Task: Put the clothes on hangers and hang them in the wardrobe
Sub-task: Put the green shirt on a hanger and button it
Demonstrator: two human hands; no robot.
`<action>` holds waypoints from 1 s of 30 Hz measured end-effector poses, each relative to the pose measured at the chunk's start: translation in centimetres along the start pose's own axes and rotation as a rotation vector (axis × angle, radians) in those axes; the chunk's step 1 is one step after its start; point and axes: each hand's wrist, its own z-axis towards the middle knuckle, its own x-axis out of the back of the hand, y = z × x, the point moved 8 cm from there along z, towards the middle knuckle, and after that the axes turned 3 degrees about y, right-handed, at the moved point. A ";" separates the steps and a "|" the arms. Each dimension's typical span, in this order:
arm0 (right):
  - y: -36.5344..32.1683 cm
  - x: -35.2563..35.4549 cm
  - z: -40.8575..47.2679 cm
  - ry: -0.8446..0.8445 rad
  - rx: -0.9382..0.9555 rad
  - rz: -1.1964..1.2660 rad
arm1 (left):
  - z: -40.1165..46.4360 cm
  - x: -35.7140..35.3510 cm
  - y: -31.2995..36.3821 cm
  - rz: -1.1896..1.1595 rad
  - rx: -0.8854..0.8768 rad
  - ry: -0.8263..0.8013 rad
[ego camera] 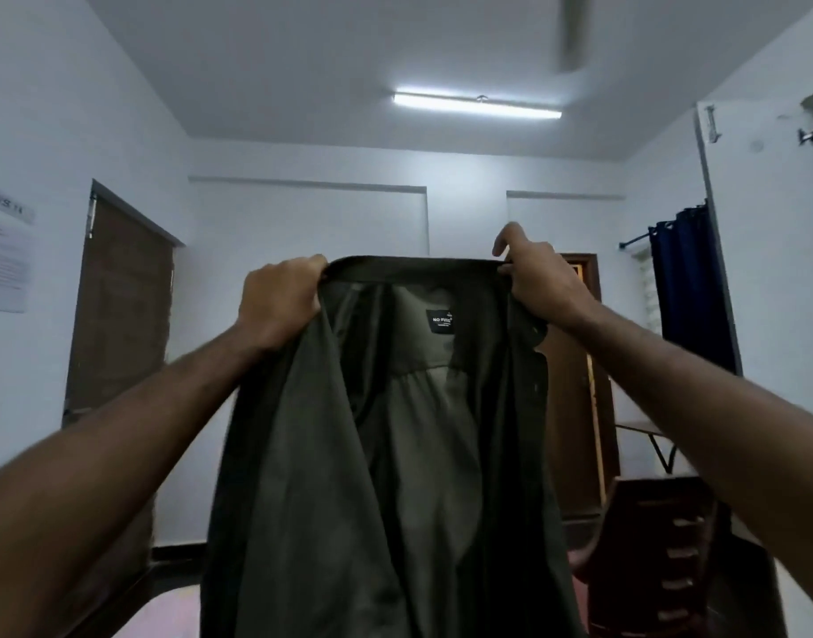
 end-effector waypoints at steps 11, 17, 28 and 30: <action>-1.4 -2.4 -0.6 -0.515 0.271 -0.228 | -0.6 -1.4 2.5 -0.398 -0.346 -0.286; -1.5 -3.0 -1.0 -0.852 0.074 0.026 | -1.9 -2.9 4.4 -0.417 -0.474 -0.726; -5.0 1.0 -1.6 -0.157 0.639 -0.430 | -3.3 1.6 5.5 0.202 -1.018 -0.187; -7.9 1.4 -5.4 -0.016 1.030 -0.529 | -4.3 2.5 5.9 0.462 -1.059 0.014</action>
